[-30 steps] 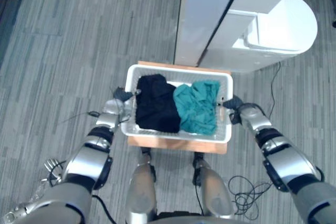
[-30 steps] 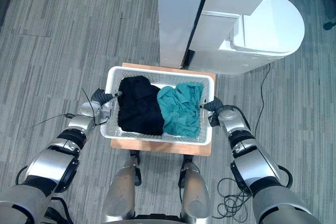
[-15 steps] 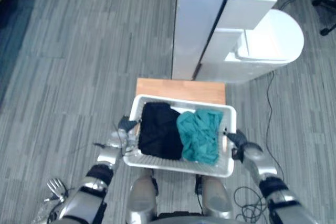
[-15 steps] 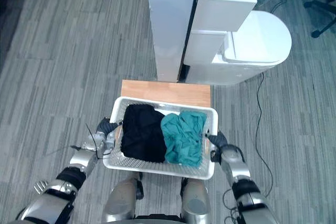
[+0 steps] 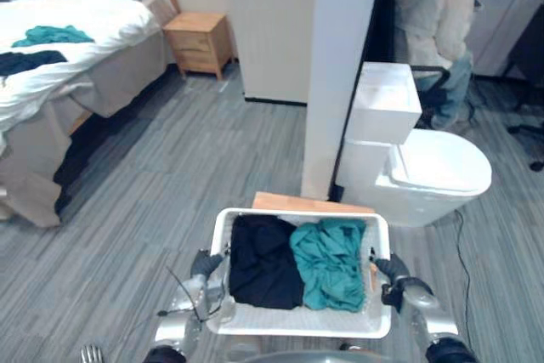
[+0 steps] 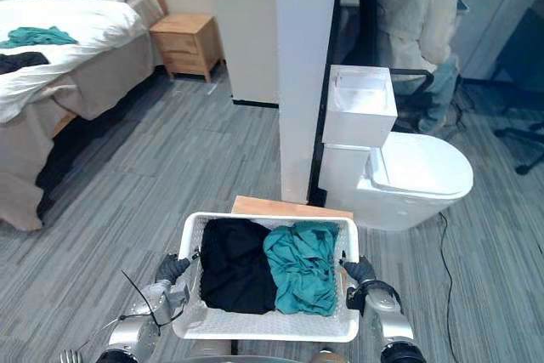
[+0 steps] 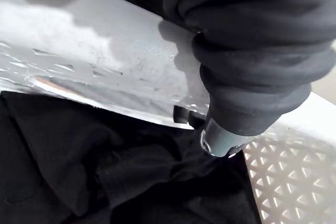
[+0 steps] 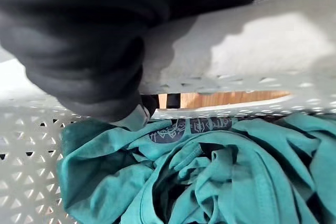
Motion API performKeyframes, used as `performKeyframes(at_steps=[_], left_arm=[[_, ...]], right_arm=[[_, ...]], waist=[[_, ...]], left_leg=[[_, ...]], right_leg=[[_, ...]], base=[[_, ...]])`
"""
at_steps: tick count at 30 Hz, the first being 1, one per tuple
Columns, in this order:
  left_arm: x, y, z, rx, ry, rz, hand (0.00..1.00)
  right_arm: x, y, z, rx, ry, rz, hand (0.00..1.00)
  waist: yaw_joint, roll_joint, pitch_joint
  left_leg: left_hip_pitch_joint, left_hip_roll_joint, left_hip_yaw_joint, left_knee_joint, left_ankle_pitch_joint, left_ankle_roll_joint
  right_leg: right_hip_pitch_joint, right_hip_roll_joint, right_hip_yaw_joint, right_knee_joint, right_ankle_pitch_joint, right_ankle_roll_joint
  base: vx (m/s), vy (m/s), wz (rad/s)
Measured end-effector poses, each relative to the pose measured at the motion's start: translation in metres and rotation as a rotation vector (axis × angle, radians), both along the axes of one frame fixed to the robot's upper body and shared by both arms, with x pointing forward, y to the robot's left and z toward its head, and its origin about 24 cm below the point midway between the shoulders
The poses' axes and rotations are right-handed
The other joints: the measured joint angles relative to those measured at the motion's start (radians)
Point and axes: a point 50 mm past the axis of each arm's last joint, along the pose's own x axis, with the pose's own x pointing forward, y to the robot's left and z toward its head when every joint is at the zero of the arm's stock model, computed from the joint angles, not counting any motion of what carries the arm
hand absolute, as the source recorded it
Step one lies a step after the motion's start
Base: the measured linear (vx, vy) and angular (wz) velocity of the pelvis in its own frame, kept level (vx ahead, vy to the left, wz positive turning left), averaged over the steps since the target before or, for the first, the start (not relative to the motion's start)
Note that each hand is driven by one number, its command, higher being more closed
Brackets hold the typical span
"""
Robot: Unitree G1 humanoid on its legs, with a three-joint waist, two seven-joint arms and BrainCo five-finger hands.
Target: Pick up the laundry basket with both hands and put the clothes into the washing machine.
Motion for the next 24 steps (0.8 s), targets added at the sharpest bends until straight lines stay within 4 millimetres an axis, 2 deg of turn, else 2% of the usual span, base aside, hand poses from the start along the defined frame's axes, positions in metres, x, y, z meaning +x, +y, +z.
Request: performKeyframes(at_steps=[1,2,4,5,6,7,8,9,10,11,12,13,14,15,16,17,18,19,20,21,22,23,24], left_arm=[[-0.003,-0.004,-0.003,-0.017,0.016,0.004,1.00],[-0.006,-0.006,-0.003,-0.023,0.019,0.005,1.00],[-0.002,-0.008,0.004,-0.032,-0.020,0.003,1.00],[0.002,-0.008,0.009,-0.032,-0.045,-0.001,1.00],[0.004,-0.008,0.012,-0.032,-0.059,-0.002,1.00],[0.009,-0.008,0.016,-0.030,-0.079,-0.003,1.00],[0.009,-0.002,0.017,0.002,-0.074,-0.016,1.00],[0.008,0.001,0.017,0.015,-0.071,-0.021,1.00],[0.008,0.002,0.017,0.025,-0.064,-0.035,1.00],[0.011,-0.003,0.018,0.027,-0.069,-0.056,1.00],[0.014,-0.005,0.019,0.029,-0.075,-0.070,1.00],[0.016,-0.005,0.021,0.038,-0.079,-0.082,1.00],[0.016,-0.005,0.021,0.047,-0.076,-0.095,1.00],[0.016,-0.006,0.021,0.045,-0.078,-0.097,1.00],[0.017,-0.008,0.021,0.041,-0.081,-0.097,1.00],[0.021,-0.008,0.024,0.042,-0.095,-0.101,1.00],[0.024,-0.008,0.026,0.046,-0.102,-0.103,1.00],[0.026,-0.006,0.027,0.057,-0.109,-0.102,1.00],[0.027,-0.004,0.029,0.074,-0.113,-0.108,1.00],[0.027,-0.004,0.029,0.083,-0.111,-0.116,1.00],[0.027,-0.005,0.028,0.084,-0.108,-0.122,1.00],[0.026,-0.008,0.027,0.081,-0.105,-0.133,1.00],[0.026,-0.009,0.027,0.079,-0.103,-0.134,1.00]], right_arm=[[-0.004,-0.002,-0.004,0.000,0.024,-0.009,1.00],[-0.006,-0.003,-0.005,0.000,0.023,-0.011,1.00],[-0.005,-0.003,-0.003,0.012,-0.002,-0.025,1.00],[-0.004,-0.003,-0.001,0.022,-0.019,-0.033,1.00],[-0.003,-0.003,0.001,0.028,-0.032,-0.039,1.00],[-0.002,-0.003,0.001,0.041,-0.044,-0.063,1.00],[-0.006,0.006,-0.003,0.065,-0.030,-0.075,1.00],[-0.009,0.008,-0.006,0.074,-0.019,-0.083,1.00],[-0.015,0.009,-0.010,0.089,-0.006,-0.105,1.00],[-0.020,0.006,-0.012,0.093,0.004,-0.137,1.00],[-0.020,0.004,-0.012,0.096,-0.005,-0.154,1.00],[-0.022,0.006,-0.014,0.104,0.007,-0.160,1.00],[-0.025,0.006,-0.015,0.104,0.005,-0.165,1.00],[-0.024,0.005,-0.014,0.106,-0.004,-0.171,1.00],[-0.027,0.006,-0.016,0.113,0.001,-0.183,1.00],[-0.023,0.004,-0.012,0.106,-0.020,-0.179,1.00],[-0.022,0.005,-0.012,0.108,-0.029,-0.180,1.00],[-0.021,0.008,-0.012,0.114,-0.034,-0.184,1.00],[-0.023,0.011,-0.014,0.127,-0.027,-0.193,1.00],[-0.026,0.013,-0.016,0.134,-0.017,-0.203,1.00],[-0.028,0.012,-0.017,0.134,-0.013,-0.210,1.00],[-0.030,0.009,-0.017,0.128,-0.009,-0.216,1.00],[-0.030,0.007,-0.017,0.123,-0.009,-0.215,1.00]], waist=[[0.018,0.004,-0.001],[0.013,0.023,-0.015],[0.005,0.047,-0.034],[-0.002,0.054,-0.041],[-0.012,0.061,-0.048],[-0.017,0.048,-0.056],[-0.021,0.022,-0.059],[-0.026,0.007,-0.064],[-0.031,-0.009,-0.071],[-0.035,-0.010,-0.071],[-0.033,-0.017,-0.068],[-0.020,-0.061,-0.064],[-0.017,-0.076,-0.063],[-0.012,-0.091,-0.058],[-0.012,-0.086,-0.059],[-0.014,-0.064,-0.061],[-0.013,-0.065,-0.059],[-0.013,-0.065,-0.060],[-0.018,-0.068,-0.062],[-0.028,-0.083,-0.066],[-0.035,-0.088,-0.068],[-0.037,-0.095,-0.070],[-0.037,-0.110,-0.076]], left_leg=[[-0.020,0.001,-0.001,0.293,-0.072,0.018],[-0.003,0.005,-0.021,0.475,-0.089,-0.009],[0.075,-0.001,-0.060,0.569,-0.088,-0.024],[0.096,-0.005,-0.091,0.541,-0.065,-0.054],[0.120,-0.006,-0.117,0.477,-0.012,-0.088],[0.152,-0.048,-0.144,0.370,-0.146,-0.122],[0.170,-0.071,-0.154,0.277,-0.210,-0.103],[0.188,-0.074,-0.150,0.220,-0.243,-0.094],[0.217,-0.079,-0.137,0.107,-0.315,-0.066],[0.224,-0.088,-0.118,0.022,-0.372,-0.018],[0.222,-0.101,-0.105,-0.012,-0.389,0.005],[0.211,-0.157,-0.073,-0.027,-0.368,0.022],[0.193,-0.183,-0.047,-0.027,-0.357,0.039],[0.191,-0.196,-0.014,-0.033,-0.344,0.061],[0.194,-0.206,0.023,-0.066,-0.309,0.088],[0.198,-0.179,0.077,-0.117,-0.265,0.108],[0.199,-0.171,0.102,-0.134,-0.249,0.108],[0.200,-0.155,0.132,-0.162,-0.222,0.107],[0.198,-0.145,0.163,-0.212,-0.180,0.106],[0.192,-0.134,0.189,-0.246,-0.148,0.103],[0.191,-0.128,0.198,-0.257,-0.135,0.101],[0.179,-0.115,0.242,-0.270,-0.113,0.095],[0.165,-0.098,0.300,-0.266,-0.107,0.089]], right_leg=[[0.003,-0.004,0.024,0.027,0.000,-0.001],[0.003,0.001,0.036,0.033,0.009,0.000],[-0.038,0.005,0.082,0.031,0.052,0.007],[-0.064,0.007,0.094,0.036,0.075,0.015],[-0.093,0.012,0.099,0.039,0.092,0.021],[-0.143,0.003,0.121,0.038,0.121,0.019],[-0.183,0.006,0.165,0.061,0.122,0.016],[-0.191,0.007,0.172,0.059,0.118,0.013],[-0.218,-0.006,0.177,0.042,0.147,0.014],[-0.253,-0.023,0.176,0.039,0.174,0.026],[-0.274,-0.032,0.182,0.033,0.194,0.024],[-0.299,-0.069,0.219,-0.011,0.242,-0.014],[-0.301,-0.088,0.233,-0.053,0.248,-0.058],[-0.299,-0.103,0.224,-0.089,0.201,-0.072],[-0.308,-0.117,0.171,-0.101,0.038,-0.088],[-0.323,-0.128,0.077,-0.087,-0.018,-0.077],[-0.331,-0.125,0.031,-0.048,0.007,-0.084],[-0.338,-0.120,-0.024,0.033,0.037,-0.107],[-0.329,-0.111,-0.062,0.154,0.039,-0.108],[-0.297,-0.099,-0.062,0.264,0.020,-0.088],[-0.278,-0.097,-0.062,0.308,0.005,-0.068],[-0.245,-0.098,-0.063,0.351,-0.072,-0.032],[-0.225,-0.117,-0.086,0.377,-0.110,-0.020]], base=[[-0.20,0.050,-0.48],[-0.22,0.073,-0.54],[-0.24,0.197,-0.47],[-0.25,0.262,-0.33],[-0.27,0.282,-0.14],[-0.31,0.245,-0.08],[-0.26,0.189,-0.04],[-0.20,0.115,0.09],[-0.23,0.192,0.21],[-0.31,0.235,0.18],[-0.41,0.287,-0.14],[-0.40,0.184,-0.45],[-0.41,0.173,-0.68],[-0.40,0.162,-0.84],[-0.36,0.149,-1.05],[-0.36,0.121,-1.04],[-0.30,0.053,-0.98],[-0.34,0.030,-0.91],[-0.35,0.012,-0.97],[-0.31,-0.009,-0.73],[-0.18,-0.050,-0.79],[-0.17,-0.087,-1.12],[-0.19,-0.116,-1.34]])
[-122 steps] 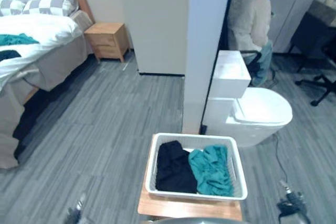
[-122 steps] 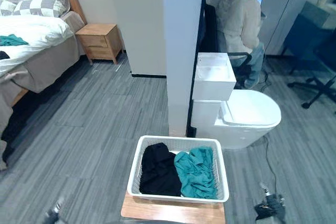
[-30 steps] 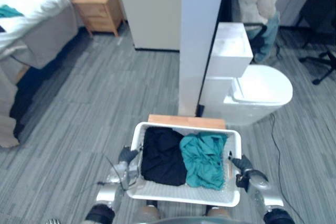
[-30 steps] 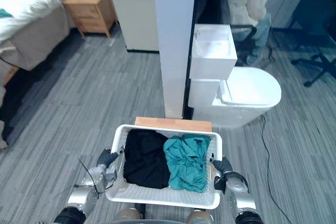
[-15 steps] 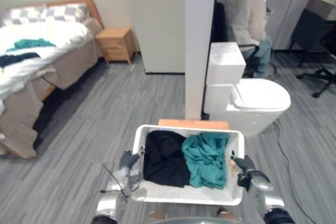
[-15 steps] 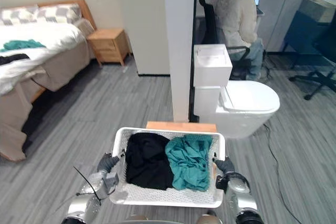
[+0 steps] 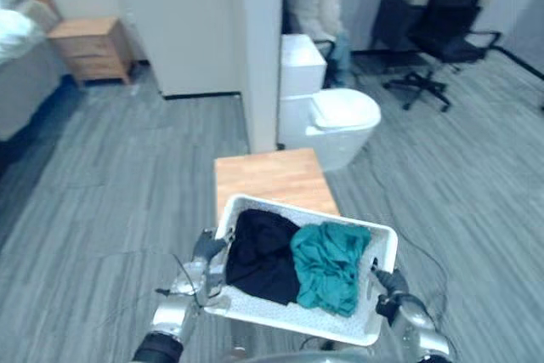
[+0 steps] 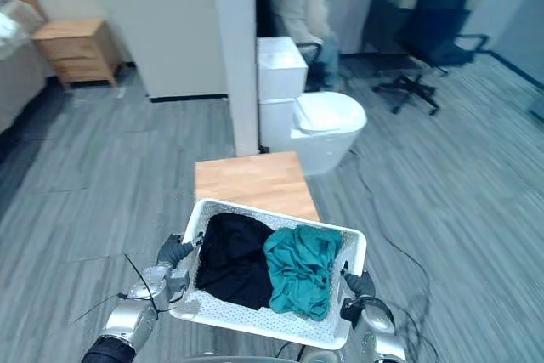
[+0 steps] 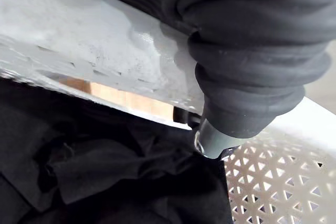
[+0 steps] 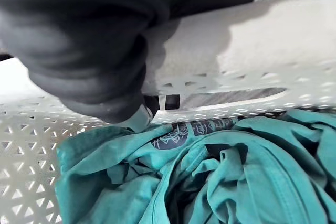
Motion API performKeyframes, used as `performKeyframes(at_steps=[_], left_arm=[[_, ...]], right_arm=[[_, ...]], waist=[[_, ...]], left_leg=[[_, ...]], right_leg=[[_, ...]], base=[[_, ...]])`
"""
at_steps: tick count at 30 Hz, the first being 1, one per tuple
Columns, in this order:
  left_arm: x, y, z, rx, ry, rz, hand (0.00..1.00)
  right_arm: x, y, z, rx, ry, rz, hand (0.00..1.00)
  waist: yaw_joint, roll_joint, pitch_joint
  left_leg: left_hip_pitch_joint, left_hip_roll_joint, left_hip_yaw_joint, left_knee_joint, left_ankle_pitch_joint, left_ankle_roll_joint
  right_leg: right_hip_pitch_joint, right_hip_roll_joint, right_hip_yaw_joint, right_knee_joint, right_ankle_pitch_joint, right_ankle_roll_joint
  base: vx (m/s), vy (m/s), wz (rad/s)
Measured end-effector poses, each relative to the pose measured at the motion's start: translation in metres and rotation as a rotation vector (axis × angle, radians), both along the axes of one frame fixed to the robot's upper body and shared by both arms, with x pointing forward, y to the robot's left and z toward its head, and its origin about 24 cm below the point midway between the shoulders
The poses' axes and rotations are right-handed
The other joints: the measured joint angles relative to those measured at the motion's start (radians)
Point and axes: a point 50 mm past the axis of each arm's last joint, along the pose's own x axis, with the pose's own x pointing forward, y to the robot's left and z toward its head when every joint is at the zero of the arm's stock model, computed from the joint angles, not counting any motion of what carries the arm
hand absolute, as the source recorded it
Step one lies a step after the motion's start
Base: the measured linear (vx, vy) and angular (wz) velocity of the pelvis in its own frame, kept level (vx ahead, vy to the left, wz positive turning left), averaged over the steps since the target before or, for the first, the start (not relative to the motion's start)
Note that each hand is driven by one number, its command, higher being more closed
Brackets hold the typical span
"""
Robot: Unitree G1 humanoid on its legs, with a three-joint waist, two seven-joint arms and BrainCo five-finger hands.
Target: Pick up the laundry basket with both hands and put the clothes into the washing machine.
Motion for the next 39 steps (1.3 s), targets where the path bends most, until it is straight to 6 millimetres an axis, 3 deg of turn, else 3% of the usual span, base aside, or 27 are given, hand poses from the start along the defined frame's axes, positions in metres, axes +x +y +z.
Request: performKeyframes(at_steps=[3,4,5,6,7,9,11,12,13,14,15,17,18,19,21,23,24,25,26,27,29,30,32,34,37,38,39], left_arm=[[0.001,-0.003,0.000,-0.011,-0.001,-0.001,1.00],[0.002,-0.010,-0.001,-0.035,0.008,0.005,1.00],[0.000,-0.017,-0.002,-0.059,0.014,0.004,1.00],[0.001,-0.017,-0.002,-0.067,0.007,0.015,1.00],[0.005,-0.012,0.002,-0.058,-0.016,0.023,1.00],[0.007,-0.013,0.003,-0.056,-0.022,0.020,1.00],[0.004,-0.018,0.001,-0.065,-0.011,0.008,1.00],[0.000,-0.019,-0.003,-0.071,0.007,0.005,1.00],[-0.004,-0.021,-0.006,-0.083,0.018,0.006,1.00],[-0.007,-0.022,-0.009,-0.093,0.027,0.014,1.00],[-0.009,-0.026,-0.009,-0.114,0.022,0.024,1.00],[-0.014,-0.024,-0.012,-0.121,0.027,0.043,1.00],[-0.020,-0.017,-0.015,-0.115,0.044,0.066,1.00],[-0.021,-0.014,-0.016,-0.106,0.046,0.067,1.00],[-0.016,-0.011,-0.012,-0.094,0.029,0.057,1.00],[-0.016,-0.017,-0.012,-0.117,0.027,0.060,1.00],[-0.018,-0.015,-0.013,-0.116,0.033,0.068,1.00],[-0.021,-0.014,-0.014,-0.116,0.039,0.072,1.00],[-0.027,-0.010,-0.018,-0.106,0.058,0.079,1.00],[-0.027,-0.009,-0.018,-0.102,0.059,0.078,1.00],[-0.028,-0.004,-0.019,-0.082,0.074,0.077,1.00],[-0.026,-0.002,-0.018,-0.087,0.065,0.087,1.00],[-0.019,-0.002,-0.012,-0.088,0.027,0.088,1.00],[-0.015,0.002,-0.006,-0.081,-0.006,0.095,1.00],[-0.006,0.001,0.001,-0.086,-0.045,0.091,1.00],[-0.004,0.000,0.002,-0.092,-0.051,0.092,1.00],[-0.005,0.002,0.002,-0.087,-0.052,0.093,1.00]], right_arm=[[0.000,-0.003,0.001,-0.010,-0.003,0.000,1.00],[0.001,-0.009,0.003,-0.022,-0.003,-0.004,1.00],[0.002,-0.018,0.005,-0.045,-0.003,0.000,1.00],[0.009,-0.019,0.010,-0.057,-0.022,0.013,1.00],[0.012,-0.014,0.011,-0.048,-0.039,0.020,1.00],[0.011,-0.013,0.012,-0.043,-0.047,0.005,1.00],[-0.003,-0.019,0.010,-0.049,-0.038,-0.028,1.00],[-0.009,-0.021,0.010,-0.055,-0.028,-0.032,1.00],[-0.011,-0.022,0.009,-0.057,-0.021,-0.031,1.00],[-0.010,-0.026,0.011,-0.075,-0.022,-0.023,1.00],[-0.006,-0.029,0.014,-0.098,-0.032,-0.011,1.00],[-0.003,-0.030,0.016,-0.110,-0.034,0.012,1.00],[-0.003,-0.025,0.014,-0.102,-0.016,0.039,1.00],[-0.005,-0.021,0.012,-0.093,-0.007,0.042,1.00],[-0.004,-0.016,0.011,-0.076,-0.015,0.031,1.00],[-0.003,-0.022,0.014,-0.097,-0.028,0.033,1.00],[-0.003,-0.021,0.014,-0.098,-0.026,0.034,1.00],[-0.003,-0.019,0.013,-0.096,-0.022,0.040,1.00],[-0.011,-0.015,0.007,-0.094,0.006,0.045,1.00],[-0.012,-0.013,0.005,-0.093,0.014,0.048,1.00],[-0.009,-0.007,0.000,-0.077,0.026,0.049,1.00],[-0.005,-0.006,0.004,-0.096,0.002,0.067,1.00],[0.000,-0.005,0.007,-0.093,-0.020,0.065,1.00],[0.006,-0.002,0.014,-0.091,-0.064,0.067,1.00],[0.015,0.000,0.022,-0.090,-0.110,0.062,1.00],[0.020,-0.001,0.025,-0.091,-0.128,0.059,1.00],[0.018,0.003,0.024,-0.082,-0.125,0.055,1.00]], waist=[[-0.005,-0.010,0.002],[-0.016,0.026,0.001],[-0.002,0.076,-0.018],[0.002,0.084,-0.020],[-0.003,0.034,-0.020],[-0.014,0.029,-0.014],[-0.043,0.021,0.004],[-0.035,0.044,0.022],[-0.024,0.046,0.028],[-0.015,0.058,0.038],[0.002,0.071,0.061],[0.029,0.065,0.076],[0.046,0.068,0.077],[0.045,0.073,0.076],[0.014,0.070,0.078],[0.008,0.081,0.072],[0.007,0.068,0.061],[0.012,0.044,0.051],[0.024,-0.010,0.017],[0.029,-0.026,0.014],[0.009,-0.038,0.025],[-0.002,-0.027,0.034],[-0.003,0.004,0.042],[-0.009,0.017,0.044],[-0.030,0.027,0.050],[-0.032,0.036,0.056],[-0.033,0.032,0.050]], left_leg=[[-0.005,0.024,0.148,0.030,-0.011,-0.029],[-0.006,0.061,0.195,0.026,-0.020,-0.049],[0.048,0.101,0.283,-0.087,-0.003,-0.074],[0.065,0.110,0.342,-0.111,0.007,-0.086],[0.086,0.103,0.425,-0.100,0.013,-0.098],[0.105,0.179,0.504,-0.023,0.000,-0.128],[0.117,0.327,0.534,0.232,-0.027,-0.132],[0.073,0.449,0.464,0.489,-0.005,0.019],[0.004,0.496,0.323,0.657,0.063,0.140],[-0.074,0.462,0.152,0.768,0.064,0.118],[-0.168,0.326,-0.034,0.844,0.021,0.067],[-0.263,0.143,-0.171,0.804,-0.027,0.007],[-0.324,0.095,-0.176,0.682,-0.036,-0.003],[-0.351,0.101,-0.169,0.639,-0.036,-0.004],[-0.398,0.095,-0.153,0.303,-0.012,-0.026],[-0.369,0.057,-0.220,-0.007,0.056,-0.105],[-0.366,0.027,-0.230,0.007,0.146,-0.100],[-0.362,-0.003,-0.225,0.016,0.166,-0.082],[-0.349,-0.064,-0.205,0.012,0.177,-0.059],[-0.336,-0.083,-0.191,0.020,0.181,-0.034],[-0.240,-0.134,-0.172,0.038,0.122,0.050],[-0.126,-0.158,-0.177,-0.003,0.087,0.080],[-0.011,-0.159,-0.182,-0.050,0.058,0.084],[0.085,-0.159,-0.186,-0.129,0.044,0.079],[0.182,-0.152,-0.200,-0.188,-0.005,0.061],[0.231,-0.142,-0.196,-0.195,-0.042,0.045],[0.295,-0.137,-0.186,-0.195,-0.086,-0.003]], right_leg=[[0.003,-0.019,-0.098,-0.084,-0.045,-0.014],[0.006,0.078,-0.044,-0.213,0.014,-0.026],[0.044,0.139,-0.054,-0.344,0.019,-0.038],[0.020,0.136,-0.065,-0.301,0.014,-0.049],[0.020,0.116,-0.011,-0.315,0.062,-0.020],[0.022,0.195,0.064,-0.358,0.097,-0.049],[0.055,0.279,0.134,-0.363,0.097,-0.092],[0.091,0.339,0.196,-0.368,0.087,-0.118],[0.119,0.367,0.258,-0.364,0.076,-0.139],[0.130,0.390,0.316,-0.351,0.054,-0.166],[0.130,0.395,0.392,-0.323,0.036,-0.181],[0.124,0.392,0.500,-0.307,0.023,-0.186],[0.140,0.386,0.547,-0.324,0.024,-0.168],[0.150,0.385,0.552,-0.333,0.025,-0.158],[0.198,0.362,0.579,-0.364,-0.008,-0.138],[0.223,0.343,0.583,-0.370,-0.061,-0.121],[0.234,0.310,0.590,-0.335,-0.124,-0.117],[0.231,0.284,0.595,-0.309,-0.161,-0.119],[0.225,0.235,0.602,-0.223,-0.221,-0.093],[0.183,0.227,0.587,-0.091,-0.232,-0.066],[0.042,0.184,0.510,0.321,-0.063,0.044],[-0.007,0.151,0.452,0.512,0.079,0.051],[-0.070,0.143,0.384,0.614,0.014,-0.013],[-0.159,0.123,0.273,0.560,-0.052,-0.046],[-0.253,0.119,0.152,0.239,-0.077,-0.057],[-0.257,0.131,0.113,0.011,-0.023,-0.054],[-0.235,0.159,0.127,-0.305,0.099,-0.034]], base=[[-0.17,-0.156,-1.76],[-0.14,-0.110,-2.16],[-0.13,-0.100,-2.58],[-0.12,-0.135,-2.69],[-0.08,-0.157,-2.48],[0.02,-0.261,-1.95],[0.17,-0.297,-1.38],[0.22,-0.252,-1.62],[0.23,-0.167,-1.90],[0.24,0.026,-1.96],[0.20,0.123,-1.75],[0.28,0.177,-1.99],[0.31,0.176,-1.94],[0.34,0.188,-1.51],[0.37,0.220,-0.52],[0.48,0.292,-0.06],[0.58,0.363,0.03],[0.70,0.368,-0.08],[0.39,0.163,-0.21],[0.64,0.203,-0.13],[0.66,0.219,0.09],[0.60,0.241,0.07],[0.63,0.243,-0.03],[0.55,0.153,-0.11],[0.54,0.059,0.10],[0.78,-0.009,0.22],[1.09,-0.040,0.25]])
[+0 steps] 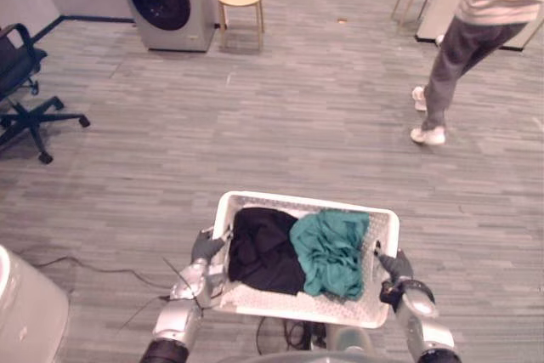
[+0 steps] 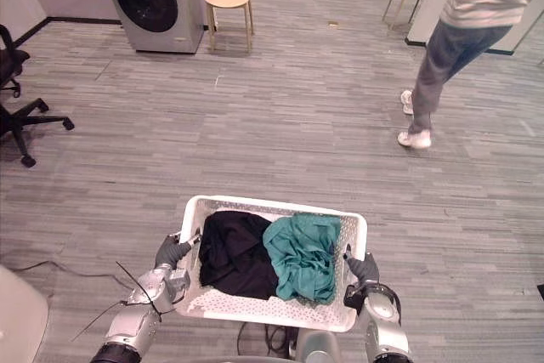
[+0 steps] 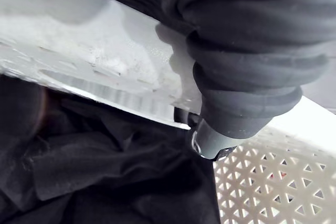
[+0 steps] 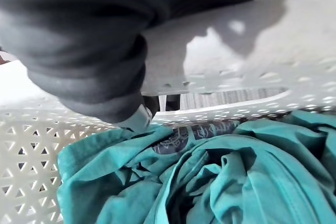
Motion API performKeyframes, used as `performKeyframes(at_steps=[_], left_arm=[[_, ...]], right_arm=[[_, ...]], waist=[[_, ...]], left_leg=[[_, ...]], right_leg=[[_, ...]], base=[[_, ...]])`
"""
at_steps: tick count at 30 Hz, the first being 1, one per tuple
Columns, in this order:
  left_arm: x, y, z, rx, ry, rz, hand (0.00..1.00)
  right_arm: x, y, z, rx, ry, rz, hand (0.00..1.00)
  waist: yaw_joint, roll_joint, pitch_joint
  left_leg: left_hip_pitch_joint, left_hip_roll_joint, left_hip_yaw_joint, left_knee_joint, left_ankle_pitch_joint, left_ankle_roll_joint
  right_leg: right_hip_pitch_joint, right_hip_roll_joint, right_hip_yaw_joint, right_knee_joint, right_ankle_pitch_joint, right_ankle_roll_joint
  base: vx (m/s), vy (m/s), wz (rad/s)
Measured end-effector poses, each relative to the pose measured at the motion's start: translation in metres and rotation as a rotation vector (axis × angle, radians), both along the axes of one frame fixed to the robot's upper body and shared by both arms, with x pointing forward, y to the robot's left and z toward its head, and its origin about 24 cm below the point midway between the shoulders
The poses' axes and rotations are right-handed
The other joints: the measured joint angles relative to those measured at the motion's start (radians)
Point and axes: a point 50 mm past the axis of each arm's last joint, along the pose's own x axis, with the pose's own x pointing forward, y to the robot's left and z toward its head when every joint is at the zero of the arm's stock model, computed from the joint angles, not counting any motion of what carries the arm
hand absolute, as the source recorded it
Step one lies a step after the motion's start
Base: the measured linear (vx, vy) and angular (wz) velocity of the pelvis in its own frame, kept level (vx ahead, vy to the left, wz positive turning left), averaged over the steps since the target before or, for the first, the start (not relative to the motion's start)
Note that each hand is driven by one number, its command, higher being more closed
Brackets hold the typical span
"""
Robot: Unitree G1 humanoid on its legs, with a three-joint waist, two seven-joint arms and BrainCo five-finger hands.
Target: Pick up the laundry basket with both hands and put the clothes into the washing machine.
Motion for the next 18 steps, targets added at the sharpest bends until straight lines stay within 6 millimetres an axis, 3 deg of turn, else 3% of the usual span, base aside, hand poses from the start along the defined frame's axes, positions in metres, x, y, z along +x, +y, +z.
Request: performKeyframes(at_steps=[1,2,3,4,5,6,7,8,9,10,11,13,14,15,16,17,18], left_arm=[[-0.005,0.003,-0.003,-0.002,0.010,0.017,1.00],[-0.009,0.004,-0.005,-0.013,0.018,0.039,1.00],[-0.012,0.004,-0.006,-0.027,0.017,0.054,1.00],[-0.014,0.000,-0.004,-0.048,0.005,0.063,1.00],[-0.018,-0.001,-0.005,-0.059,0.011,0.076,1.00],[-0.030,0.003,-0.010,-0.077,0.034,0.118,1.00],[-0.034,0.002,-0.012,-0.080,0.049,0.118,1.00],[-0.040,0.004,-0.016,-0.074,0.074,0.118,1.00],[-0.043,0.005,-0.018,-0.072,0.084,0.124,1.00],[-0.041,0.008,-0.013,-0.066,0.063,0.124,1.00],[-0.036,0.010,-0.007,-0.060,0.031,0.111,1.00],[-0.030,0.010,-0.004,-0.068,0.008,0.122,1.00],[-0.029,0.008,-0.004,-0.072,0.004,0.118,1.00],[-0.030,0.006,-0.005,-0.082,0.008,0.118,1.00],[-0.031,0.005,-0.007,-0.084,0.020,0.120,1.00],[-0.034,0.009,-0.015,-0.063,0.064,0.120,1.00],[-0.034,0.010,-0.016,-0.054,0.077,0.115,1.00]], right_arm=[[0.001,0.002,0.000,-0.006,0.001,0.017,1.00],[0.001,0.003,0.000,-0.012,0.004,0.023,1.00],[0.001,0.002,0.003,-0.024,-0.002,0.031,1.00],[-0.003,-0.004,0.008,-0.046,-0.016,0.032,1.00],[-0.004,-0.005,0.009,-0.055,-0.017,0.040,1.00],[-0.003,-0.002,0.012,-0.069,-0.020,0.080,1.00],[-0.005,0.000,0.009,-0.065,-0.003,0.087,1.00],[-0.010,0.001,0.004,-0.061,0.029,0.086,1.00],[-0.010,0.001,0.004,-0.062,0.037,0.087,1.00],[-0.010,0.003,0.004,-0.062,0.038,0.091,1.00],[-0.001,0.005,0.010,-0.056,0.002,0.084,1.00],[0.008,0.005,0.015,-0.061,-0.025,0.089,1.00],[0.008,0.003,0.016,-0.068,-0.032,0.084,1.00],[0.007,0.001,0.016,-0.076,-0.033,0.085,1.00],[0.007,0.000,0.013,-0.076,-0.022,0.082,1.00],[0.003,0.005,0.002,-0.058,0.028,0.080,1.00],[-0.002,0.006,-0.002,-0.060,0.052,0.079,1.00]], waist=[[-0.012,0.000,-0.003],[-0.018,-0.002,-0.010],[-0.020,0.022,-0.004],[-0.021,0.065,0.003],[-0.015,0.094,0.001],[0.012,0.121,0.009],[0.030,0.139,0.015],[0.042,0.126,0.026],[0.050,0.116,0.032],[0.067,0.088,0.040],[0.084,0.080,0.040],[0.086,0.065,0.043],[0.085,0.052,0.031],[0.085,0.066,0.018],[0.090,0.072,0.007],[0.080,0.008,-0.022],[0.070,-0.014,-0.029]], left_leg=[[0.046,0.016,-0.003,0.045,-0.042,-0.052],[0.035,0.040,-0.011,0.158,-0.067,-0.066],[-0.039,0.086,-0.018,0.418,-0.065,-0.073],[-0.178,0.164,-0.022,0.754,0.058,-0.062],[-0.239,0.202,-0.025,0.886,0.192,-0.054],[-0.318,0.241,-0.040,1.050,0.461,-0.059],[-0.383,0.253,-0.066,1.173,0.423,-0.062],[-0.470,0.247,-0.069,1.277,0.327,-0.048],[-0.504,0.243,-0.064,1.284,0.284,-0.028],[-0.578,0.236,-0.033,1.237,0.195,0.007],[-0.644,0.241,0.002,1.128,0.133,0.008],[-0.678,0.236,0.058,0.876,0.108,0.001],[-0.661,0.209,0.100,0.550,0.132,-0.022],[-0.646,0.196,0.092,0.304,0.181,-0.057],[-0.649,0.191,0.091,0.262,0.325,-0.049],[-0.662,0.132,0.115,0.319,0.273,0.025],[-0.657,0.095,0.122,0.387,0.225,0.091]], right_leg=[[0.005,0.025,0.030,0.001,0.058,-0.022],[0.010,0.043,0.056,0.053,0.134,-0.055],[0.038,0.048,0.033,0.120,0.152,-0.066],[0.088,0.083,-0.001,0.152,0.117,-0.074],[0.117,0.113,-0.003,0.149,0.088,-0.082],[0.187,0.162,0.029,0.130,0.042,-0.101],[0.252,0.187,0.054,0.108,0.014,-0.113],[0.341,0.195,0.096,0.070,-0.027,-0.124],[0.382,0.191,0.118,0.049,-0.038,-0.127],[0.456,0.171,0.166,0.010,-0.059,-0.120],[0.508,0.150,0.208,-0.021,-0.081,-0.097],[0.576,0.108,0.254,-0.065,-0.112,-0.070],[0.623,0.065,0.266,-0.100,-0.144,-0.036],[0.661,0.053,0.287,-0.117,-0.175,-0.017],[0.688,0.043,0.308,-0.117,-0.214,0.008],[0.679,-0.026,0.317,-0.060,-0.240,0.024],[0.649,-0.060,0.325,0.067,-0.219,0.058]], base=[[0.88,-0.071,0.25],[0.98,-0.180,0.27],[0.97,-0.231,0.39],[0.95,-0.232,0.30],[0.77,-0.152,-0.31],[0.77,-0.095,-0.77],[0.94,-0.070,-1.01],[0.78,-0.024,-0.70],[0.79,0.027,-0.84],[0.78,0.083,-0.92],[0.92,0.172,-1.10],[0.67,0.197,-0.76],[0.60,0.233,-0.46],[0.80,0.352,-0.50],[0.97,0.478,-0.27],[1.01,0.499,0.01],[0.83,0.407,0.29]])
